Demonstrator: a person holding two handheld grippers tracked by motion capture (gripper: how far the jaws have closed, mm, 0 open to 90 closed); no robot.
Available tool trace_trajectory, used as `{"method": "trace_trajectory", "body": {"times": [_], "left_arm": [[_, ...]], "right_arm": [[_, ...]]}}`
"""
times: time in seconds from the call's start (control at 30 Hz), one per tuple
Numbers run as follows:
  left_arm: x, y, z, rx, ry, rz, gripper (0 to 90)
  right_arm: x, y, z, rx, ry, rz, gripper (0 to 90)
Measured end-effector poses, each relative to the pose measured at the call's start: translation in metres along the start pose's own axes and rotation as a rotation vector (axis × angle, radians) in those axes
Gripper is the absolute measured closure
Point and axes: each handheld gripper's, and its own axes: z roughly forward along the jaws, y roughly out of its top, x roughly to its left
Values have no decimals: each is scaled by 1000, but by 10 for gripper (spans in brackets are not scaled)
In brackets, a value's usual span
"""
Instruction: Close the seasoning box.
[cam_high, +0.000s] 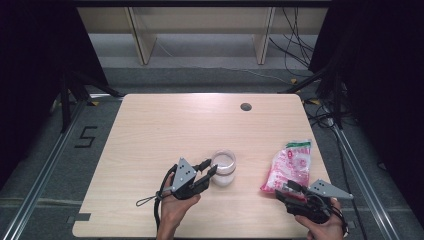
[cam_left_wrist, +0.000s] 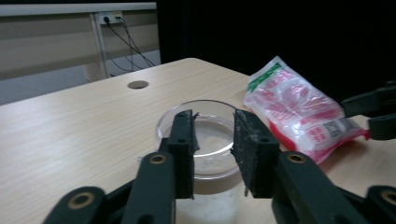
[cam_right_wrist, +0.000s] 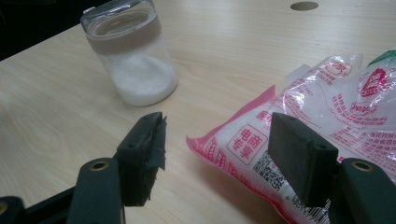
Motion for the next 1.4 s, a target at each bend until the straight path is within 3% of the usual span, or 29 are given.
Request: {"method": "trace_trajectory", "body": {"times": [0.17,0.23,0.3,0.43,0.47,0.57,0.73,0.8,0.83,0.93,1.2,1.33,1.4], "left_arm": [[-8,-4,-2,4,-22,7,574],[-11,-5,-3,2,-19,-10,542],[-13,-6,-5,9,-31,7,518],[-19,-11,-3,19,-59,-3,459],[-21,-11,-3,27,-56,-3,454],[-23,-15,-2,24,-81,-7,431],[-26,-17,-3,46,-69,-27,393],[-26,-18,-2,41,-86,4,387],[-28,-19,-2,42,-76,-24,380],[-29,-20,-3,64,-79,0,367],[-34,-27,-2,86,-96,-6,335],[-36,-29,-1,91,-106,-1,329],[-37,-30,0,95,-116,-3,324]], "right_arm": [[-1,0,0,-2,-5,-10,365],[-2,0,0,-4,-11,-15,364],[-1,0,0,12,0,-3,363],[0,-1,1,0,9,11,361],[-2,-1,1,-7,-5,-13,361],[-2,0,1,0,-5,-14,361],[-2,-1,2,-2,-4,-13,360],[-2,-1,2,-3,1,-11,360],[-1,-1,2,-3,1,-6,360],[0,-1,2,2,9,4,360],[1,-2,2,1,2,14,360],[-1,-1,3,-1,5,-5,360],[2,-2,3,1,7,26,360]]}}
